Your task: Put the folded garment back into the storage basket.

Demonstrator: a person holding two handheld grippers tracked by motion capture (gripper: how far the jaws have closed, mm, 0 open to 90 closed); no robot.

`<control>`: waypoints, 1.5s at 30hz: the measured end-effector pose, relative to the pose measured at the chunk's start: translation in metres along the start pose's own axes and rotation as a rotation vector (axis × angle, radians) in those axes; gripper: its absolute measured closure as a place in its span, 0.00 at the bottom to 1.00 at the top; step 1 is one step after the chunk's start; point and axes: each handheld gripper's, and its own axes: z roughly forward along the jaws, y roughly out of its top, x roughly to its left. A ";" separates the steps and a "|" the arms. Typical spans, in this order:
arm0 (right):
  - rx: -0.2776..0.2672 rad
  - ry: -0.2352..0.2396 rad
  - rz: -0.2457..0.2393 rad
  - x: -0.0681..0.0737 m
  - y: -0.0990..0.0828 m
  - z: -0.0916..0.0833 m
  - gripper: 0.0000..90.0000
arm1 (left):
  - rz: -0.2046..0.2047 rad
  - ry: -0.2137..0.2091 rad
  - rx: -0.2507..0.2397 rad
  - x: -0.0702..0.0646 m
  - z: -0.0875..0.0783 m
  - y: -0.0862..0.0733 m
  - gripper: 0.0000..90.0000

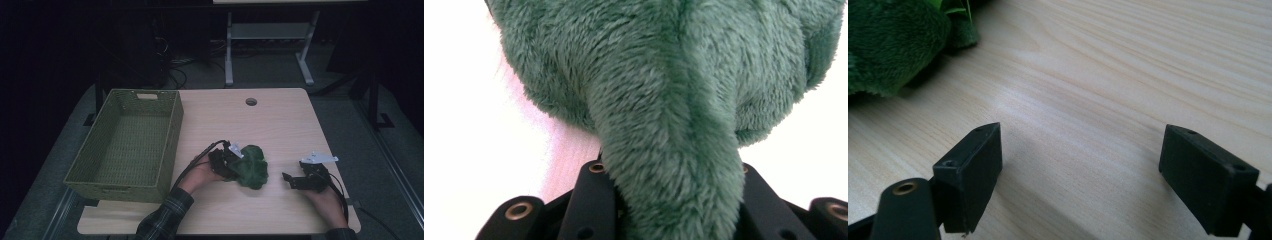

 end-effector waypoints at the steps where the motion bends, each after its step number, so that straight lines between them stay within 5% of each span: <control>1: 0.000 0.000 0.000 0.000 0.000 0.000 0.19 | -0.005 -0.011 -0.006 0.002 -0.001 -0.001 0.80; 12: 0.000 0.001 0.000 0.000 0.000 0.000 0.19 | -0.011 -0.032 -0.034 -0.001 -0.014 0.002 0.82; 32: 0.000 -0.001 0.001 0.000 0.000 0.000 0.19 | -0.062 0.024 -0.084 -0.002 -0.088 0.021 0.81; 45: 0.000 -0.003 0.002 0.000 0.000 0.000 0.19 | -0.087 0.074 -0.097 0.009 -0.142 0.011 0.81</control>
